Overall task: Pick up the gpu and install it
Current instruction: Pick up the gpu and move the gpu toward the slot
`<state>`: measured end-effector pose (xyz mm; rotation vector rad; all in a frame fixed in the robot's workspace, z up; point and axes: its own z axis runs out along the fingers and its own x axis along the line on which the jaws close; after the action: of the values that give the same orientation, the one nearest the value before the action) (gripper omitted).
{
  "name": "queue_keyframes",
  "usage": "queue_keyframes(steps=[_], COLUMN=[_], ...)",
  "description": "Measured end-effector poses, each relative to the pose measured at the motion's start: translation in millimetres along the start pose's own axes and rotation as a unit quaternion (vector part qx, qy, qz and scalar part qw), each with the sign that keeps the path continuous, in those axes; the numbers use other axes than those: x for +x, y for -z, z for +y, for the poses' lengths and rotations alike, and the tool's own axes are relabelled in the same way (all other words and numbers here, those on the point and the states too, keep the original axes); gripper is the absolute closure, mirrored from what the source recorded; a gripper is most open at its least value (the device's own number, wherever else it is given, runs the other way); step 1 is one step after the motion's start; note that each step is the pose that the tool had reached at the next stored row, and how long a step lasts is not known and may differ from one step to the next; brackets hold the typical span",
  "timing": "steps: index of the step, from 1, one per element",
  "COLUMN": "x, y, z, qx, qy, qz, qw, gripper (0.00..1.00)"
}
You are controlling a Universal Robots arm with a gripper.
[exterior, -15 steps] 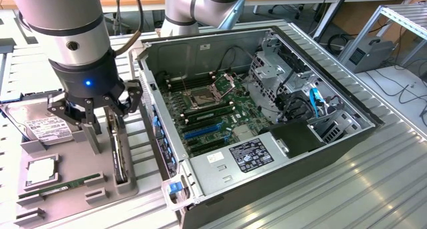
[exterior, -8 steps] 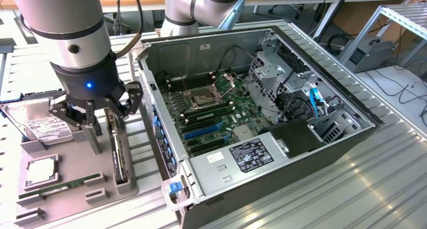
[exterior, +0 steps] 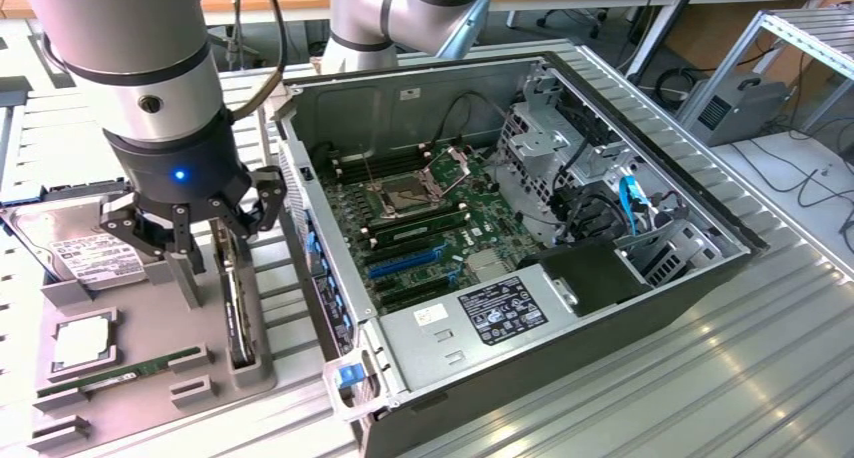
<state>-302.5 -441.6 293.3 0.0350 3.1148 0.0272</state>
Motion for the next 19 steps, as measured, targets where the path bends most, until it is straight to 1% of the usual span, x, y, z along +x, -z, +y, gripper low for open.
queue_keyframes(steps=[8, 19], x=[-0.2, -0.3], y=[-3.8, -6.3], z=[-0.1, -0.1], qx=[0.0001, 0.0], qy=[0.0, 0.0], qz=[0.0, 0.0], qw=[1.0, 1.0], gripper=[0.52, 0.52])
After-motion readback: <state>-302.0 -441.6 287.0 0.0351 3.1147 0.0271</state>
